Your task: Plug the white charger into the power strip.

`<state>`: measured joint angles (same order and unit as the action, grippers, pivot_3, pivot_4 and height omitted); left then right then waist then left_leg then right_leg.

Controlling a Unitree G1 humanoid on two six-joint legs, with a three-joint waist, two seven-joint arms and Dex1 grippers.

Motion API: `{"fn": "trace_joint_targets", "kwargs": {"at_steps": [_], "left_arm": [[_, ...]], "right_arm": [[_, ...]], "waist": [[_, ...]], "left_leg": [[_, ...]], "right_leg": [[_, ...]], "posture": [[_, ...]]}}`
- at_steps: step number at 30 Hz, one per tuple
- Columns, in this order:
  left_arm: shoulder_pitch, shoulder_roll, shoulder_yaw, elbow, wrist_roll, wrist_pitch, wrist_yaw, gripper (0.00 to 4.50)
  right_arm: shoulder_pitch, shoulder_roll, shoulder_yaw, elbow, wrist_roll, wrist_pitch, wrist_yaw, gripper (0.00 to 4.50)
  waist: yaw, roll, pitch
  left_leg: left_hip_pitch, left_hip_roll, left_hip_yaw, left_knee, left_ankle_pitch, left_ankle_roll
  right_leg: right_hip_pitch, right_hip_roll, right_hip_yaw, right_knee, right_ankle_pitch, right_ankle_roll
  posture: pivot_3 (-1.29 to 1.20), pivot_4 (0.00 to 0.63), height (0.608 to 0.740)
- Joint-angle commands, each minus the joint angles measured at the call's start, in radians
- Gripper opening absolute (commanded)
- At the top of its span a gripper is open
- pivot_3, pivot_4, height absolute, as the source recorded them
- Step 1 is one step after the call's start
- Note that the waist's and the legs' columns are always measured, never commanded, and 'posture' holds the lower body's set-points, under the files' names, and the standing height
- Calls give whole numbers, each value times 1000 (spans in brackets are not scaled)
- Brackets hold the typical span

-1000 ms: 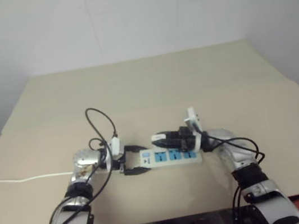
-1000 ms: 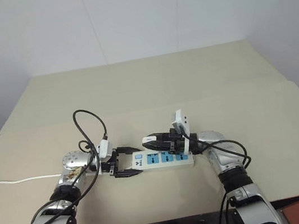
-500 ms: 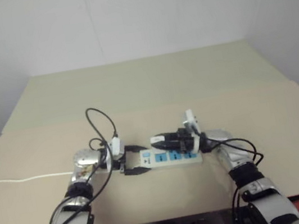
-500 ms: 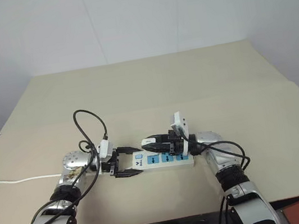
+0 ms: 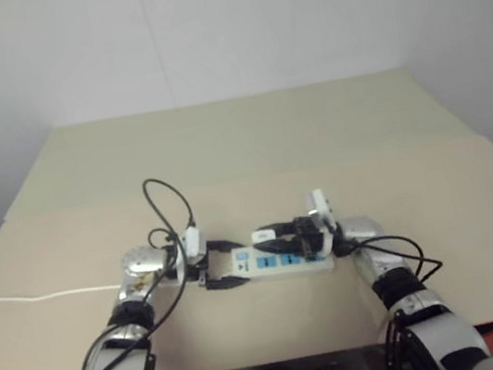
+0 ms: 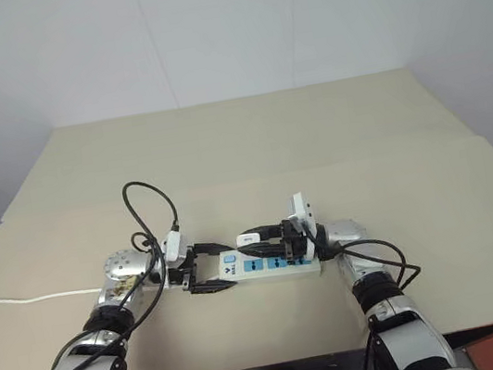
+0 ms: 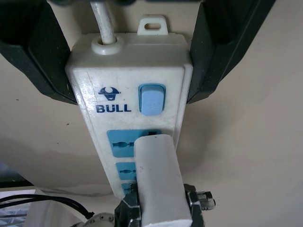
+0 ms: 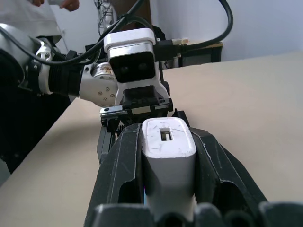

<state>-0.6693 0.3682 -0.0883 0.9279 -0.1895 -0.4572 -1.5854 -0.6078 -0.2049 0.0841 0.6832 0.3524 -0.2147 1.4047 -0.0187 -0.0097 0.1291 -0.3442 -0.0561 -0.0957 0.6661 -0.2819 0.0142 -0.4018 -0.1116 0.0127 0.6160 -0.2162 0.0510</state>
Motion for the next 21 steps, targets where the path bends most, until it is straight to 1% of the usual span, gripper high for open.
{"fn": "trace_joint_targets", "kwargs": {"at_steps": [1, 8, 12, 21], "left_arm": [[4, 11, -16, -11, 18, -13, -21, 3312], [8, 11, -19, -18, 20, -15, -14, 3312], [10, 10, -18, -20, 21, -14, -12, 3312], [8, 9, -19, -21, 21, -8, -10, 3312]], "right_arm": [[18, -2, 18, 82, -52, -17, 0, 1129], [20, 3, 53, 112, -100, -26, -33, 1129], [35, 0, 60, 118, -111, -37, -41, 1129], [67, -28, 89, 86, -156, 18, -78, 1129]], "waist": [[-1, 0, 0], [-4, -1, -2], [-7, -1, -2], [-10, 0, -3]], "left_leg": [[0, 0, 0, 0, 0, 0], [3, 0, 0, -1, 0, 0], [8, 1, 0, -3, 0, 0], [10, 1, 0, -3, 0, 0]], "right_leg": [[0, 0, 0, 0, 0, 0], [1, 0, 1, 0, 0, 0], [6, 1, 1, -2, 0, 0], [7, 1, 1, -2, 0, 0]], "posture": [[0, 150, 740], [0, 150, 740], [0, 150, 740], [0, 150, 740]]}}
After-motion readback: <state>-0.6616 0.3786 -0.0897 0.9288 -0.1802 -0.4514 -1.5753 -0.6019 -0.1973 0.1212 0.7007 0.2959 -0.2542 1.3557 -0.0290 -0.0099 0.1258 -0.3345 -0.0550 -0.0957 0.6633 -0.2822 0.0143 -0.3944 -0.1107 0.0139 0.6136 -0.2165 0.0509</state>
